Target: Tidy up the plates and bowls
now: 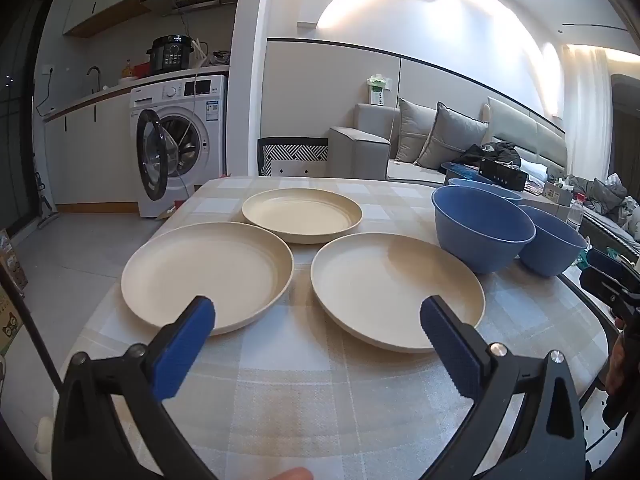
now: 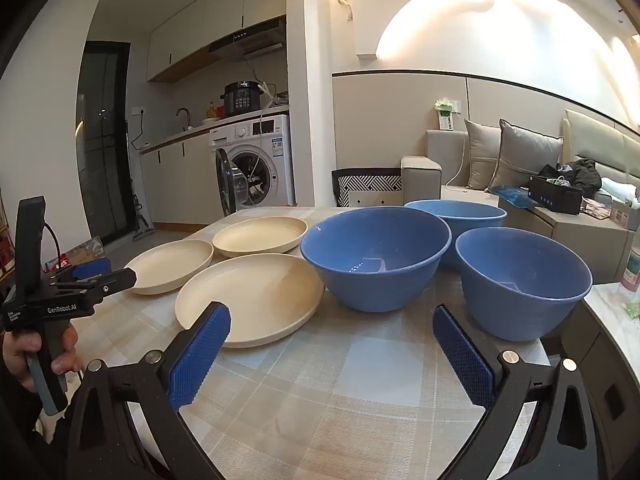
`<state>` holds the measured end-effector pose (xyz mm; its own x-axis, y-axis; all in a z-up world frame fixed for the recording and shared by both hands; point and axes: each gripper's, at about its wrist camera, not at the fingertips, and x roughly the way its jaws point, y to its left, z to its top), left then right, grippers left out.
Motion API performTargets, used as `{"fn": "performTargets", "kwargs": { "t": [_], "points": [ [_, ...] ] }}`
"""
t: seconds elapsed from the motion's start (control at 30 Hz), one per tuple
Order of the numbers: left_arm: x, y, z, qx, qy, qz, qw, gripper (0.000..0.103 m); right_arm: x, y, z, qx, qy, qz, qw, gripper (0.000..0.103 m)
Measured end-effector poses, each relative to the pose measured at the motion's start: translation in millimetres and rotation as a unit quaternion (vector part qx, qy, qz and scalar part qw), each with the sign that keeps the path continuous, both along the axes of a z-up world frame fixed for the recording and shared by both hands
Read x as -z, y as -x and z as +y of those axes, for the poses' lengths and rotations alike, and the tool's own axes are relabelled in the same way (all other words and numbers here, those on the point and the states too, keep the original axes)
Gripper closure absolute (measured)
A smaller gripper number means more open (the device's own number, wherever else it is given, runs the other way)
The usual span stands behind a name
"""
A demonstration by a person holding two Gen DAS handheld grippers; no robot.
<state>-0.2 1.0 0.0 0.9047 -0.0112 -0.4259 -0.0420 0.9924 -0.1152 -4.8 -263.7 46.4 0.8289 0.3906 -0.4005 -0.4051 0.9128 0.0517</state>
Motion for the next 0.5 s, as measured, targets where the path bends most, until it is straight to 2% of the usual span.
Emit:
{"fn": "performTargets", "kwargs": {
  "t": [0.07, 0.1, 0.5],
  "points": [
    [0.0, 0.5, 2.0, 0.001, 0.006, 0.0, 1.0, 0.0, 0.0, 0.2, 0.0, 0.0, 0.0, -0.003, 1.0, 0.0],
    [-0.3, -0.8, -0.7, 0.0, -0.011, 0.005, 0.9999, 0.0, 0.0, 0.0, 0.0, 0.001, 0.001, -0.003, 1.0, 0.0],
    [-1.9, 2.9, -1.1, 0.002, -0.009, 0.002, 1.0, 0.0, -0.3, -0.2, -5.3, -0.003, -0.003, -0.005, 1.0, 0.0]
  ]
}}
